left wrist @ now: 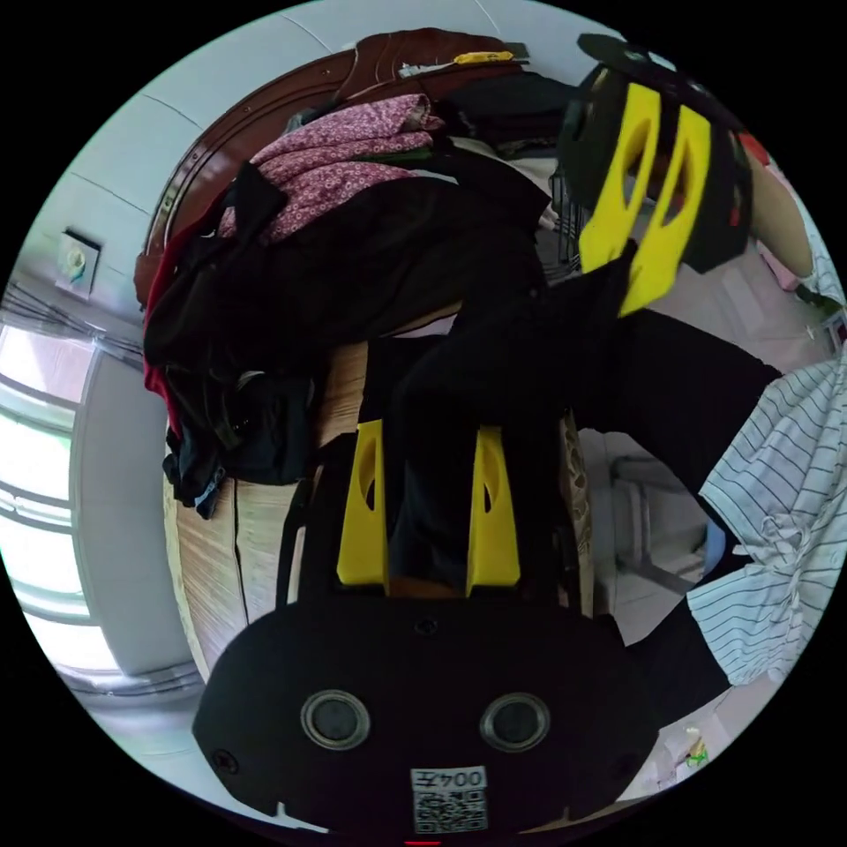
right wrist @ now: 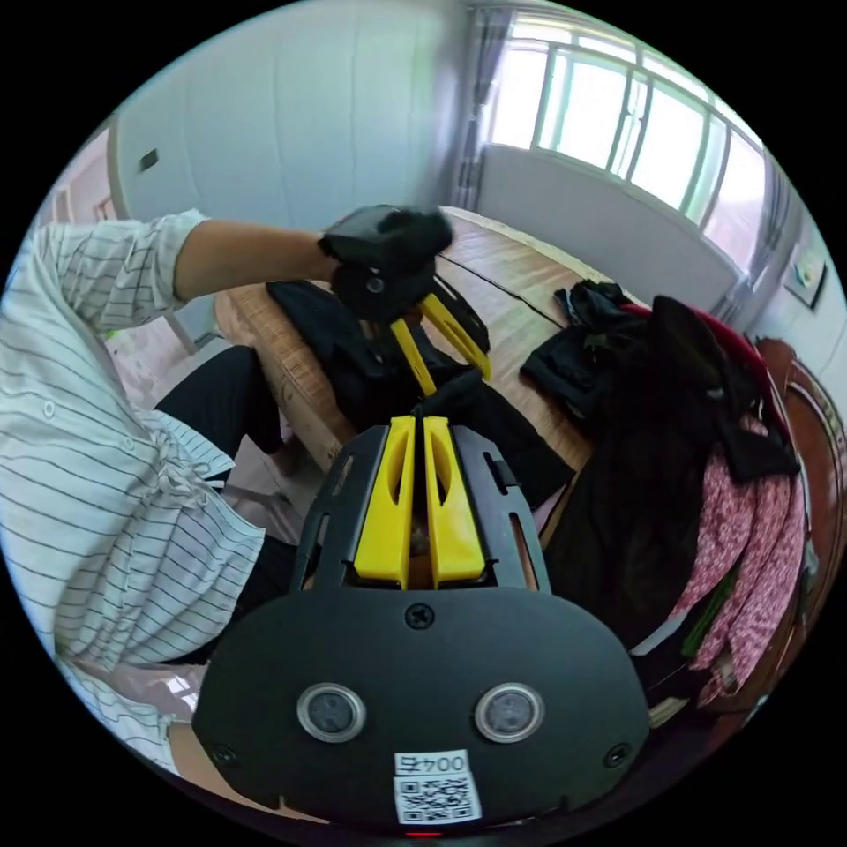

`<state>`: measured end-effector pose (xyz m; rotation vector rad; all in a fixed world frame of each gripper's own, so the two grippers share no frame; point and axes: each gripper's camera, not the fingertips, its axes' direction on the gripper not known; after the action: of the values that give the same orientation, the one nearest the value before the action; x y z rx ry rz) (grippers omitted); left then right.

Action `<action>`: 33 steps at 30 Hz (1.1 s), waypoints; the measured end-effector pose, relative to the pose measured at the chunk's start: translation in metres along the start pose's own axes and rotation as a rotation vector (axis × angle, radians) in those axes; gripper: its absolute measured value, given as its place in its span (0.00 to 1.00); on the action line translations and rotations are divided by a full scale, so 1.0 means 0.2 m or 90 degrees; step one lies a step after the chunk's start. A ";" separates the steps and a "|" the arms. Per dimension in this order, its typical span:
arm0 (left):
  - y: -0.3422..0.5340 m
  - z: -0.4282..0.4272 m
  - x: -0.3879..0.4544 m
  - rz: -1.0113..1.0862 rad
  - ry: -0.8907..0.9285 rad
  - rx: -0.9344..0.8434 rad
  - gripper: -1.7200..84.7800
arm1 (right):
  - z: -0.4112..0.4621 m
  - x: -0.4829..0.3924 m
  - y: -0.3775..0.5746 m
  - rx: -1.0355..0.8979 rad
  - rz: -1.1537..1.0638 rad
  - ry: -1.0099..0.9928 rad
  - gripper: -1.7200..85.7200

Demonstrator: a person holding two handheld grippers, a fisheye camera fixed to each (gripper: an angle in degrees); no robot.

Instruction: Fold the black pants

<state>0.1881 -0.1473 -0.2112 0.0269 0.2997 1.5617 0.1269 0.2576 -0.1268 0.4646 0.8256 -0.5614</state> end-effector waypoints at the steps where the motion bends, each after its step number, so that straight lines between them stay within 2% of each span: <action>1: 0.00 0.00 -0.04 -0.015 0.022 0.012 0.13 | -0.02 -0.01 -0.01 0.004 -0.009 0.017 0.03; 3: 0.03 -0.02 -0.13 -0.079 0.043 0.025 0.08 | -0.03 0.01 -0.02 0.020 0.021 0.051 0.04; 6: 0.20 -0.12 -0.38 -0.241 0.059 0.061 0.05 | -0.08 0.14 0.04 0.100 0.186 0.101 0.07; 8: 0.47 -0.29 -0.62 -0.412 0.079 0.123 0.03 | -0.08 0.27 0.16 0.164 0.323 0.062 0.09; 11: 0.94 -0.54 -0.88 -0.628 0.064 0.194 0.02 | 0.06 0.36 0.29 0.151 0.443 0.021 0.10; 17: 2.04 -0.91 -1.08 -0.962 0.009 0.339 0.02 | 0.47 0.32 0.46 0.040 0.527 0.001 0.10; 21: 2.65 -0.91 -1.02 -1.123 -0.013 0.367 0.04 | 0.69 0.28 0.50 -0.034 0.542 -0.005 0.09; 23: 3.02 -0.81 -0.95 -1.207 0.015 0.402 0.06 | 0.80 0.26 0.52 -0.075 0.541 -0.005 0.09; 29: 3.60 -0.40 -0.81 -1.416 0.116 0.429 0.08 | 0.94 0.20 0.54 -0.114 0.553 0.002 0.10; 33: 3.72 -0.27 -0.83 -1.426 0.141 0.501 0.08 | 0.91 0.19 0.60 -0.069 0.572 -0.017 0.12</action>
<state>-0.5470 -0.3079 -0.0815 0.0863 0.7060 -0.8242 0.3240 0.2318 -0.0281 0.6633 0.5382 0.3057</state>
